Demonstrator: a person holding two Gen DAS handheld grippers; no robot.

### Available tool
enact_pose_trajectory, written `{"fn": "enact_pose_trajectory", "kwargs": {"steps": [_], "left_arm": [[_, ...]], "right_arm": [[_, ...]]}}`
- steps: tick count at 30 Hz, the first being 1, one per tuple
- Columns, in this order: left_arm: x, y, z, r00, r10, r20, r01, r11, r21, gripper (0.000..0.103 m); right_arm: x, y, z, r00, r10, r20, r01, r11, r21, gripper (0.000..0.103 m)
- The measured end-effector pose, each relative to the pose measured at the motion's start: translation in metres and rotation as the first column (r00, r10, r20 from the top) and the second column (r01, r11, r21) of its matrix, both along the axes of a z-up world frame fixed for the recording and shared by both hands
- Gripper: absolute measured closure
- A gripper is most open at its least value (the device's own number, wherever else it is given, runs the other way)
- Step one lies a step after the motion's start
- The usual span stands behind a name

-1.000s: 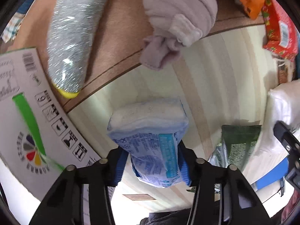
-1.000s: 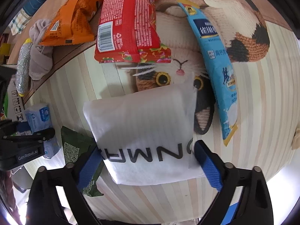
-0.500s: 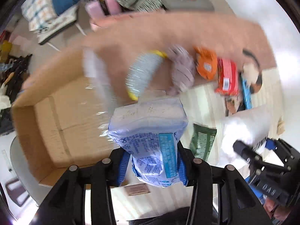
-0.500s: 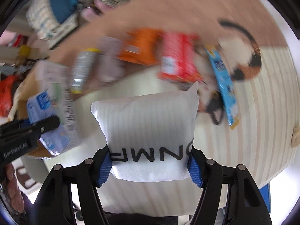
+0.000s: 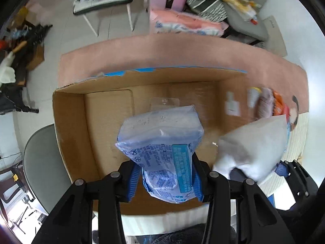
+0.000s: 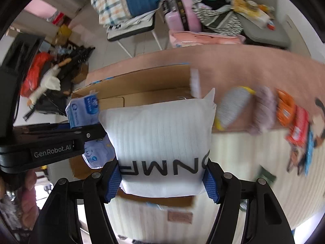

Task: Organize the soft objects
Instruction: 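Carry both packs into the cardboard box and open both tools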

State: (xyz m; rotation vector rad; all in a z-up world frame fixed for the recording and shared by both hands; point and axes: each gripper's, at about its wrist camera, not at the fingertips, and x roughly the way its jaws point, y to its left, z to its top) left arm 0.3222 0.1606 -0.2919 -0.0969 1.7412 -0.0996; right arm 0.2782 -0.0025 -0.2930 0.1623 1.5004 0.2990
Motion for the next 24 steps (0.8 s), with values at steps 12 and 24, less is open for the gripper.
{"fn": "enact_pose_trajectory", "kwargs": {"steps": [12,24], "left_arm": [[0.044,0.02,-0.114,0.979,-0.072,-0.19,0.059,0.996,-0.074,0.06],[0.036,0.028,-0.091,0.985,-0.061,-0.16,0.051,0.997,-0.063,0.021]], "right_arm": [[0.053,0.08,-0.092,0.995,0.023,-0.093,-0.036,0.989,-0.141,0.033],[0.066,0.076,-0.105,0.993,0.004,-0.121,-0.027,0.982,-0.187,0.014]]}}
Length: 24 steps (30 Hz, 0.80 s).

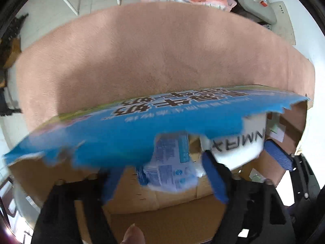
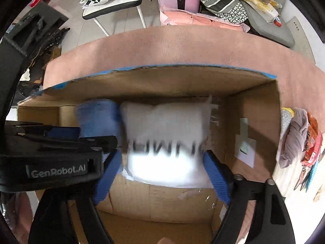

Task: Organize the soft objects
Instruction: 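Carry both packs into the cardboard box and open both tools, then grasp the lilac cloth with the left tool while the right tool grasps the red snack bag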

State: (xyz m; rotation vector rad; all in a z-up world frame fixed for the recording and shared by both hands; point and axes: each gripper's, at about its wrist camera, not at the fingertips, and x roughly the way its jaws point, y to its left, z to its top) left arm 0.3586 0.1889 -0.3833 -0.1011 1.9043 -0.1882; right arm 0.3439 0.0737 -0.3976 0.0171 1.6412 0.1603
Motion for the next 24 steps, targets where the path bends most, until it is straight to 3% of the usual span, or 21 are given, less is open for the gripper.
{"fn": "enact_pose_trajectory", "kwargs": {"steps": [2,5,10,17,24], "left_arm": [[-0.006,0.003,0.018,0.999,0.004,0.034,-0.004,1.0,0.002,0.009],[-0.022,0.003,0.046,0.996,0.004,0.086,-0.005,1.0,0.011,0.009],[-0.054,0.003,0.074,0.987,0.037,0.159,-0.038,0.999,0.003,0.003],[-0.101,0.008,0.116,0.942,0.06,0.329,-0.091,0.993,0.078,0.003],[-0.138,-0.002,0.137,0.907,0.063,0.416,-0.123,0.985,0.119,0.003]], "right_arm": [[-0.003,0.001,0.012,1.0,0.011,0.009,-0.011,1.0,-0.005,0.012],[-0.011,0.002,0.027,0.999,0.03,0.014,-0.03,1.0,0.004,0.001],[-0.035,0.001,0.049,0.997,0.055,0.049,-0.054,0.998,-0.014,0.0],[-0.079,-0.011,0.086,0.99,0.037,0.138,-0.035,0.999,-0.016,0.0],[-0.125,-0.025,0.132,0.974,0.042,0.225,-0.045,0.999,0.008,0.0]]}}
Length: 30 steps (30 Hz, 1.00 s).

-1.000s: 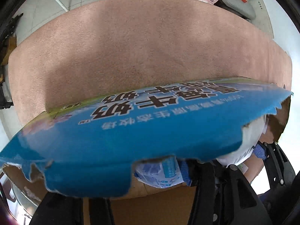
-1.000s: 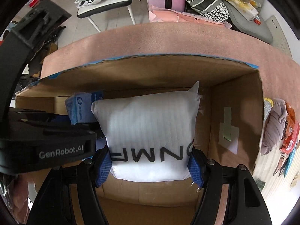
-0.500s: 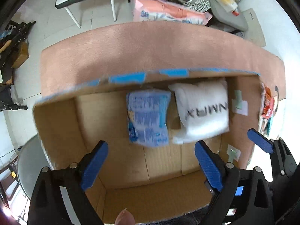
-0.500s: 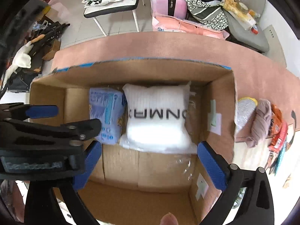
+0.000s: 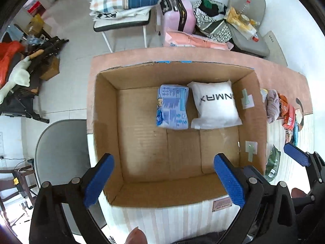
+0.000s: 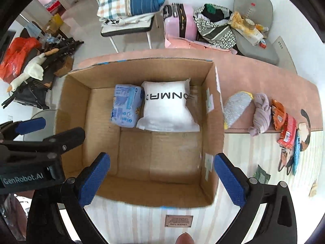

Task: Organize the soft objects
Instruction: 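Grasp the lilac cloth with the left tool while the right tool grasps the red snack bag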

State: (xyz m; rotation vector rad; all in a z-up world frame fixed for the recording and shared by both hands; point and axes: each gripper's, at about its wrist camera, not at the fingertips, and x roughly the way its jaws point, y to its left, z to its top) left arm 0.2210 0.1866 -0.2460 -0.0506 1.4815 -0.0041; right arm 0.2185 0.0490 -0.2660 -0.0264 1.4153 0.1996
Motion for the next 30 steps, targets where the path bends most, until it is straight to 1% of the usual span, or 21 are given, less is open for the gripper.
{"fn": "enact_pose_trajectory", "kwargs": {"steps": [3,7,9,11,13,14,16,17,19,21,22,24,25,28,29,30], "left_arm": [[-0.014,-0.004,0.016,0.999,0.019,0.031,-0.019,1.0,-0.003,0.003],[-0.022,-0.016,0.038,0.997,0.026,0.078,-0.027,1.0,0.002,0.003],[-0.022,-0.029,0.051,0.993,0.013,0.117,-0.016,0.999,0.027,0.003],[-0.019,-0.048,0.066,0.986,-0.015,0.166,0.004,0.998,0.068,0.003],[-0.013,-0.073,0.077,0.976,-0.057,0.209,0.038,0.994,0.098,0.003],[-0.007,-0.087,0.08,0.973,-0.079,0.217,0.057,0.993,0.107,0.003],[0.005,-0.116,0.078,0.969,-0.118,0.215,0.1,0.991,0.094,0.003],[0.013,-0.132,0.073,0.969,-0.136,0.207,0.121,0.989,0.085,0.003],[0.03,-0.164,0.061,0.966,-0.182,0.185,0.167,0.982,0.091,0.003],[0.05,-0.2,0.039,0.96,-0.24,0.146,0.224,0.967,0.121,0.003],[0.063,-0.222,0.023,0.954,-0.276,0.113,0.261,0.956,0.134,0.003],[0.081,-0.253,-0.003,0.942,-0.33,0.057,0.319,0.936,0.151,0.003],[0.093,-0.272,-0.022,0.932,-0.361,0.023,0.352,0.921,0.168,0.003],[0.115,-0.308,-0.062,0.91,-0.411,-0.052,0.412,0.89,0.195,0.003],[0.122,-0.319,-0.077,0.905,-0.418,-0.081,0.425,0.887,0.179,0.003],[0.127,-0.328,-0.09,0.903,-0.417,-0.106,0.429,0.89,0.154,0.003]], "right_arm": [[-0.012,-0.005,0.017,1.0,0.008,0.02,-0.008,1.0,0.018,0.0],[-0.026,-0.014,0.036,0.999,0.011,0.048,-0.014,0.998,0.067,0.0],[-0.03,-0.022,0.049,0.995,0.007,0.098,-0.017,0.995,0.099,0.0],[-0.035,-0.033,0.063,0.988,0.007,0.154,-0.024,0.994,0.105,0.0],[-0.034,-0.056,0.072,0.985,-0.033,0.172,0.011,0.992,0.129,0.0],[-0.032,-0.07,0.075,0.984,-0.058,0.168,0.032,0.988,0.151,0.0],[-0.027,-0.108,0.077,0.982,-0.119,0.145,0.091,0.979,0.181,0.0],[-0.022,-0.128,0.075,0.981,-0.147,0.129,0.124,0.978,0.169,0.0],[-0.013,-0.174,0.067,0.972,-0.214,0.1,0.199,0.97,0.141,0.0],[-0.005,-0.217,0.055,0.959,-0.273,0.073,0.264,0.958,0.11,0.0],[0.0,-0.241,0.046,0.95,-0.308,0.054,0.302,0.949,0.091,0.0],[0.011,-0.283,0.029,0.931,-0.363,0.022,0.361,0.93,0.061,0.0],[0.017,-0.305,0.017,0.92,-0.392,0.002,0.392,0.919,0.044,0.0],[0.035,-0.358,-0.014,0.892,-0.45,-0.051,0.451,0.892,0.021,0.0],[0.039,-0.369,-0.024,0.885,-0.461,-0.067,0.463,0.886,0.016,0.0],[0.047,-0.384,-0.035,0.876,-0.474,-0.086,0.477,0.879,0.014,0.001]]}}
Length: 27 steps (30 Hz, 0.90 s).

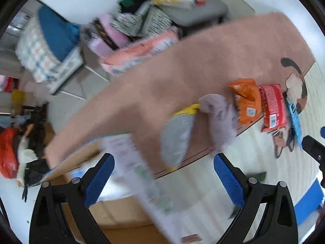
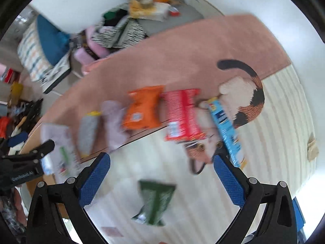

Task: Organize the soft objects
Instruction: 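Grasp the lilac cloth with the left tool while the right tool grasps the red snack bag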

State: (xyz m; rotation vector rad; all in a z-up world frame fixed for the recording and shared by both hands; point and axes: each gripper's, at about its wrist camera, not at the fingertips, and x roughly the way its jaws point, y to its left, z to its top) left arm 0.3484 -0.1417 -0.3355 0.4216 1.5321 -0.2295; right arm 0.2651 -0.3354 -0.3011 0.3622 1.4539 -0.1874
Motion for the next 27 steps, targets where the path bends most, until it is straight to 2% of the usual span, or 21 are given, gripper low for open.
{"fn": "enact_pose_trajectory", "kwargs": {"steps": [1,6,8,10,18,19,21,22,24,27], "left_arm": [[0.005,-0.008,-0.013,0.999,0.004,-0.034,-0.004,1.0,-0.006,0.004],[0.025,-0.044,-0.067,0.98,0.05,-0.19,-0.062,0.996,-0.057,0.007],[0.03,-0.054,-0.086,0.969,0.06,-0.239,-0.075,0.996,-0.053,0.025],[0.033,-0.061,-0.101,0.96,0.065,-0.273,-0.08,0.996,-0.041,0.032],[0.04,-0.065,-0.133,0.947,0.103,-0.305,-0.112,0.994,-0.011,0.032],[0.04,-0.063,-0.135,0.944,0.113,-0.309,-0.122,0.992,-0.012,0.035],[0.041,-0.061,-0.131,0.95,0.116,-0.289,-0.126,0.992,-0.015,0.05],[0.04,-0.061,-0.128,0.951,0.113,-0.288,-0.126,0.992,-0.025,0.068],[0.037,-0.057,-0.123,0.95,0.124,-0.286,-0.137,0.99,-0.027,0.071],[0.029,-0.053,-0.107,0.964,0.117,-0.24,-0.129,0.991,-0.034,0.071]], "right_arm": [[0.006,-0.011,-0.011,1.0,-0.009,-0.016,0.009,1.0,0.01,0.001],[0.033,-0.039,-0.064,0.993,-0.013,-0.117,0.016,1.0,0.027,0.016],[0.043,-0.044,-0.084,0.988,-0.003,-0.154,0.009,0.999,0.036,0.02],[0.049,-0.045,-0.101,0.983,0.011,-0.182,0.0,0.998,0.057,0.023],[0.057,-0.044,-0.142,0.967,0.035,-0.251,-0.02,0.998,0.064,0.034],[0.057,-0.043,-0.146,0.964,0.038,-0.262,-0.022,0.998,0.063,0.035],[0.057,-0.042,-0.153,0.961,0.037,-0.273,-0.018,0.997,0.071,0.044],[0.057,-0.041,-0.155,0.96,0.039,-0.277,-0.022,0.998,0.065,0.046],[0.057,-0.043,-0.158,0.962,0.041,-0.271,-0.028,0.998,0.05,0.05],[0.054,-0.038,-0.15,0.966,0.046,-0.256,-0.042,0.999,0.019,0.055]]}}
